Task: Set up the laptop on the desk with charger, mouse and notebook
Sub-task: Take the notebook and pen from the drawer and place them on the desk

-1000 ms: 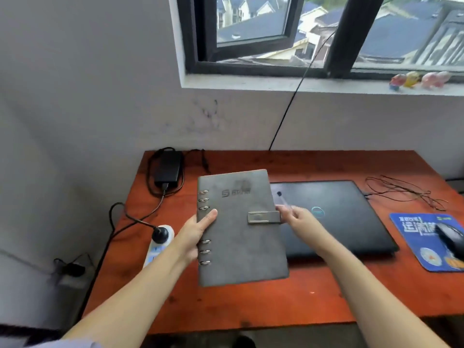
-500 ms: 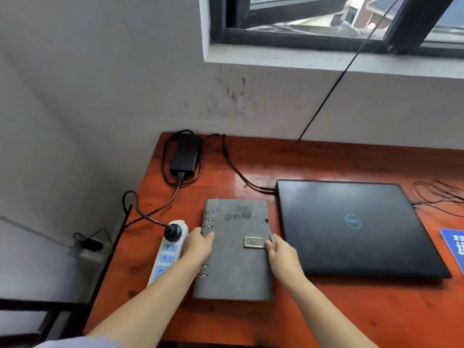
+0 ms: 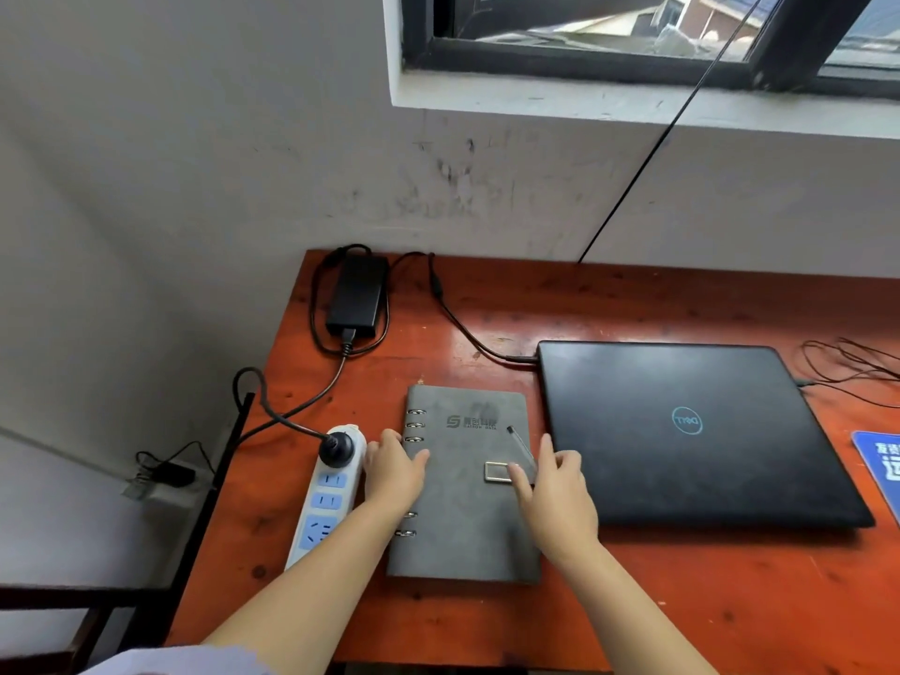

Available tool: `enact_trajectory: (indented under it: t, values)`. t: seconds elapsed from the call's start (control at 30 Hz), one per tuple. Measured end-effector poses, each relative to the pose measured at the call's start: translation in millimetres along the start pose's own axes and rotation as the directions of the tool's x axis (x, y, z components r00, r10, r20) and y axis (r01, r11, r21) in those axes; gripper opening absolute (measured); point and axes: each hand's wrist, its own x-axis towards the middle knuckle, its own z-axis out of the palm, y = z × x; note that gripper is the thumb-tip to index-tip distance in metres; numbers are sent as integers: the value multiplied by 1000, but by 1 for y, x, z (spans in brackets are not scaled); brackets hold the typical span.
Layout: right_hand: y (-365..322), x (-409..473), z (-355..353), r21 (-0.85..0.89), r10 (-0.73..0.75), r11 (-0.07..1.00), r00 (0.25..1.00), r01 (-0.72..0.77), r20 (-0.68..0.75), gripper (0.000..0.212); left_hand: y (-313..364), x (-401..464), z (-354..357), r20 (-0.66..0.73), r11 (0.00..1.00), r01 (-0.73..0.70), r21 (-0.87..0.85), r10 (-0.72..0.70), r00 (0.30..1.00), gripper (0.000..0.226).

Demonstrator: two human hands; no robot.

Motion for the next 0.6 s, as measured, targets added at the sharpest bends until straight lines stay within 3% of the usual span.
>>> enact_trajectory:
  t: [0.2, 0.33, 0.6]
  values:
    - [-41, -5, 16, 30, -171, 985, 985, 169, 39, 46, -8, -14, -3, 60, 999, 8, 52, -12, 998, 41]
    - [-55, -10, 42, 44, -183, 982, 983, 182, 22, 30, -19, -31, 0, 68, 998, 2, 69, -7, 998, 46]
    - [-43, -15, 55, -53, -222, 975, 971, 218, -93, 36, -21, -41, 2, 100, 999, 34, -14, -32, 994, 47]
